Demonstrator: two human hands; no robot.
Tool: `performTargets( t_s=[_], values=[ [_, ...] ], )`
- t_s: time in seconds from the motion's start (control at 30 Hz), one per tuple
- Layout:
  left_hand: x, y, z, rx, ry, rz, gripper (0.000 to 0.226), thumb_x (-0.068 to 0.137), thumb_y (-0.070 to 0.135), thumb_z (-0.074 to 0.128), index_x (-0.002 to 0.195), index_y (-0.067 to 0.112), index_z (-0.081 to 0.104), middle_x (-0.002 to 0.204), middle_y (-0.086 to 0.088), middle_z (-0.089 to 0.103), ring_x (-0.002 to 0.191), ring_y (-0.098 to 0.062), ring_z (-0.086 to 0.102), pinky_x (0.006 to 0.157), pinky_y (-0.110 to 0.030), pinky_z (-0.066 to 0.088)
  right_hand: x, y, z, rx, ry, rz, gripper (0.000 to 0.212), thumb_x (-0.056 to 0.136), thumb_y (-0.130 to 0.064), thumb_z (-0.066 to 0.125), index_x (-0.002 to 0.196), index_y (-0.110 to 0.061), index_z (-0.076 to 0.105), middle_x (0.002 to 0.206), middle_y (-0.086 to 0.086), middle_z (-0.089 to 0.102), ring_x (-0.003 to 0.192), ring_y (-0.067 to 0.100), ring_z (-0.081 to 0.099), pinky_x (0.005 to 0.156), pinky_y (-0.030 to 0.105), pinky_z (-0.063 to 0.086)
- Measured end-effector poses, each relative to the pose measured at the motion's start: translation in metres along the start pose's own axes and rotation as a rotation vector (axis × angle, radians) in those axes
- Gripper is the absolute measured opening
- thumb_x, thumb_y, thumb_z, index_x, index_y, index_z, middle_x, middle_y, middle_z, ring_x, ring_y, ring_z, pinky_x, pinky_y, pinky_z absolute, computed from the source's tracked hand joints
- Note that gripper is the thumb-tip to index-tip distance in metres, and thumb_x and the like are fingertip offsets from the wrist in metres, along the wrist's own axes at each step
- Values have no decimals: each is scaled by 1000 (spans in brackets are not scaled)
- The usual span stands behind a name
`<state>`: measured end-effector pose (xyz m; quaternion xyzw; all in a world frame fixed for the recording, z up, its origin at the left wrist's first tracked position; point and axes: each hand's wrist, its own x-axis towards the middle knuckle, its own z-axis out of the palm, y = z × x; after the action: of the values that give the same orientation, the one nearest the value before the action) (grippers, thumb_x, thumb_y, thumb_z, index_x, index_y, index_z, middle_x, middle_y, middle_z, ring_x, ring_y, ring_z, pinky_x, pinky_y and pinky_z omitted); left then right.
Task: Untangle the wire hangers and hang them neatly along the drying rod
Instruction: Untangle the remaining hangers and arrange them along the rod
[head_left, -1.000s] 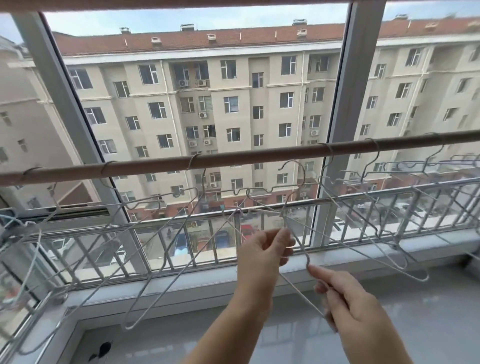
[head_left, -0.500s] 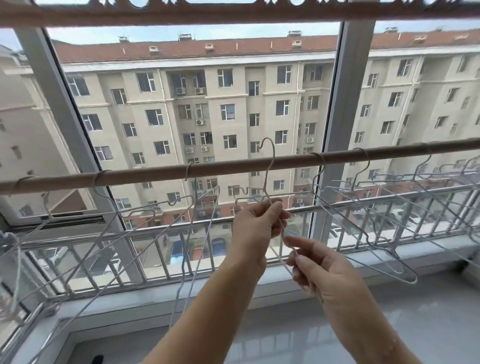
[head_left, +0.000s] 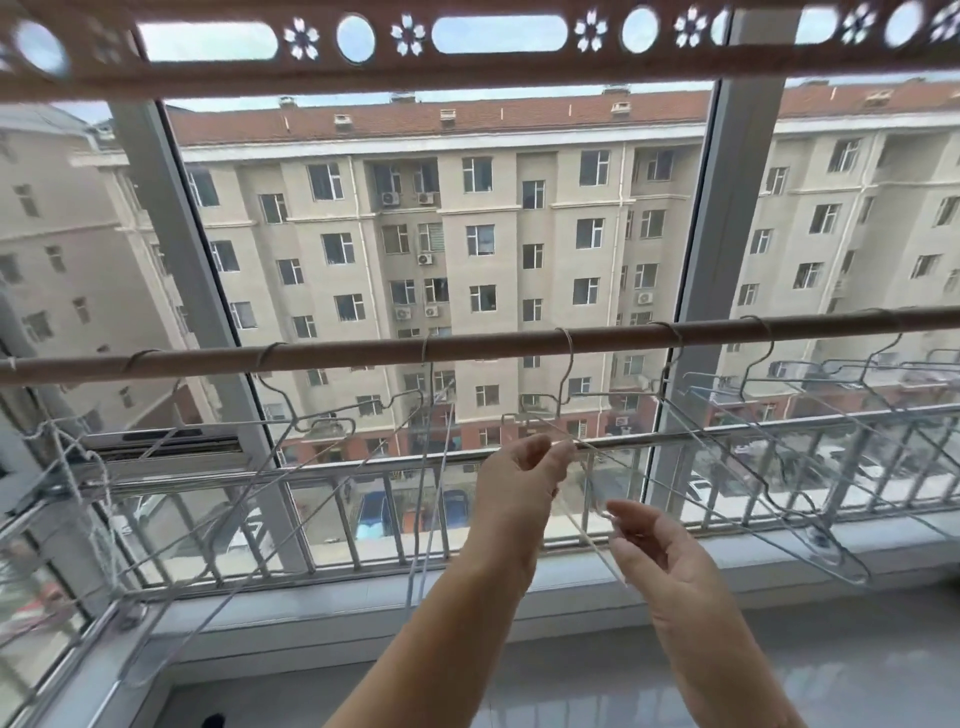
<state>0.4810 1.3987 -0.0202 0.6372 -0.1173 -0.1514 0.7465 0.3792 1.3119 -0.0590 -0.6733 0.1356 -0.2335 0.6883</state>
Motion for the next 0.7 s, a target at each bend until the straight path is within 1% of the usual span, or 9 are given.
performTargets(
  t_s=[0.1,0.13,0.2,0.3,0.37,0.47,0.57,0.63,0.7],
  values=[
    [-16,11,-21,15,9,157,23,84,23,68,105,16,68,98,-2,73,90,-10,66,78,-17,52,-3,3,3,-202,117,-134,32,87,-3,55,106,-29,56,113,4,51,105,21,53,96,33,41],
    [-22,15,-30,13,19,224,21,82,24,69,102,18,69,93,-1,74,86,-7,67,74,-15,52,-6,2,6,-257,174,-200,34,87,-3,56,103,-33,55,111,3,50,103,20,54,95,31,42],
    [-28,23,-51,2,95,353,21,79,25,69,99,19,70,90,-1,75,84,-4,69,71,-11,51,-12,-1,17,-294,254,-355,35,85,-3,57,98,-36,55,102,-2,54,93,12,56,84,14,43],
    [-26,22,-80,59,324,458,14,85,21,66,98,22,68,85,4,72,80,0,67,67,-7,49,-22,0,47,-264,180,-463,28,81,-11,57,96,-35,57,90,-11,65,83,4,60,68,4,44],
    [-22,16,-91,92,393,390,10,87,22,64,96,24,67,86,7,70,80,0,65,65,-6,47,-23,8,71,-294,41,-401,24,80,-22,58,101,-33,56,93,-15,63,87,3,58,69,3,42],
    [-14,3,-99,73,340,183,6,87,19,64,93,21,67,89,3,70,84,-8,63,68,-12,45,-17,20,102,-371,-130,-243,29,83,-35,65,108,-30,53,99,-13,57,91,0,53,78,9,40],
    [-10,-4,-102,31,306,49,7,87,14,63,91,14,68,79,-1,71,72,-14,62,62,-22,48,-10,23,123,-386,-158,-167,17,80,-39,66,92,-27,62,92,-8,58,83,2,54,77,18,46],
    [-8,-4,-104,-12,297,13,8,88,12,62,88,13,69,69,2,70,63,-12,58,50,-19,48,-9,24,131,-389,-172,-142,10,79,-39,65,81,-30,63,85,-6,59,75,4,53,70,18,45],
    [-6,-1,-105,-38,298,0,10,88,10,61,84,15,70,65,3,69,60,-11,56,47,-18,46,-7,23,135,-359,-170,-128,10,79,-39,65,78,-29,64,78,-3,60,66,4,51,63,17,42]
  ],
)
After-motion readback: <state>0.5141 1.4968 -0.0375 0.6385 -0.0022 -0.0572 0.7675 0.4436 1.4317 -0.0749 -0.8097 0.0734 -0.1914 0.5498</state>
